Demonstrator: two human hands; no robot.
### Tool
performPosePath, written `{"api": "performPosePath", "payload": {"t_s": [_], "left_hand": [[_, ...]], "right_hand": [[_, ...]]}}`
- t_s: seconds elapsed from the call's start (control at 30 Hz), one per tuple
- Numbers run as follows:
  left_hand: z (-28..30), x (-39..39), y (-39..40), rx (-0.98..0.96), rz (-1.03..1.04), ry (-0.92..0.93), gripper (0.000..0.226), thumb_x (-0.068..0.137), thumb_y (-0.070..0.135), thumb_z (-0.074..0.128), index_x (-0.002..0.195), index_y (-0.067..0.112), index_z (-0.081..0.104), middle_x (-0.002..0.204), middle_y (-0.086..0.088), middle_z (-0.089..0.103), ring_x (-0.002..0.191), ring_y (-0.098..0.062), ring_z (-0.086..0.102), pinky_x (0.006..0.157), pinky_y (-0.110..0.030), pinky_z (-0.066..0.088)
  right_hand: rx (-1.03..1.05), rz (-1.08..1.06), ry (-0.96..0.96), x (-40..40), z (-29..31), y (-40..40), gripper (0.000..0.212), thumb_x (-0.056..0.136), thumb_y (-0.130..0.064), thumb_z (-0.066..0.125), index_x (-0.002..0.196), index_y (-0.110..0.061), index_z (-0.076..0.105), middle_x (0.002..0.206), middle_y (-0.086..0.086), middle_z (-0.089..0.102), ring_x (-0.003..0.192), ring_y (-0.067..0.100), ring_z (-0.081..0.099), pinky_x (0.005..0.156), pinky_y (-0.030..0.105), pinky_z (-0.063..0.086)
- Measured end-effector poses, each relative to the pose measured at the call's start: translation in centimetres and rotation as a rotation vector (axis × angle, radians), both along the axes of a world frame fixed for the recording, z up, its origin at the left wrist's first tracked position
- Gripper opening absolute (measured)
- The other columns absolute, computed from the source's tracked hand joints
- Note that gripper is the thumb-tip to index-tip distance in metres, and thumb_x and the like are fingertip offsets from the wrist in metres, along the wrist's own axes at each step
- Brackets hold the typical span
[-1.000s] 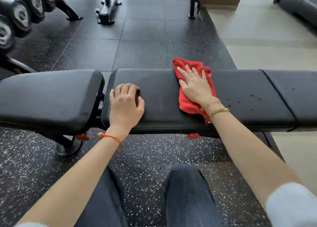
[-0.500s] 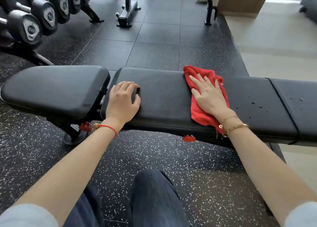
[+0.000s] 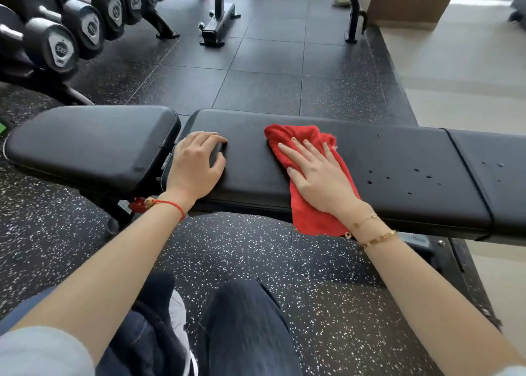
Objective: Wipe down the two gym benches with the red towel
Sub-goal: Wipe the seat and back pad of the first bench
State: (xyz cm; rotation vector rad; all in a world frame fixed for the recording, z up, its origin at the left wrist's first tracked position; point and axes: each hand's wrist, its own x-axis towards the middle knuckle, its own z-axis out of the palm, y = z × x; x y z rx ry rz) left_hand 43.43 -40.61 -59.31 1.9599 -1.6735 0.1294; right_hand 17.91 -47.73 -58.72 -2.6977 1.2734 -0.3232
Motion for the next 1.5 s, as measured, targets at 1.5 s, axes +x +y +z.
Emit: {"api": "performPosePath", "payload": {"t_s": [1.5], "left_hand": [[-0.5, -10.7, -2.0, 0.099, -0.007, -0.027, 0.038, 0.095, 0.021, 0.045, 0.131, 0.018, 0.055, 0.140, -0.005, 0.051, 0.134, -0.026, 0.040, 0.119, -0.049, 0.023]], "right_hand": [[0.093, -0.385, 0.024, -10.1, 0.9, -5.6, 0.052, 0.102, -0.034, 0.037, 0.152, -0.037, 0.024, 0.163, -0.003, 0.016, 0.151, 0.020, 0.014, 0.121, 0.046, -0.002]]}}
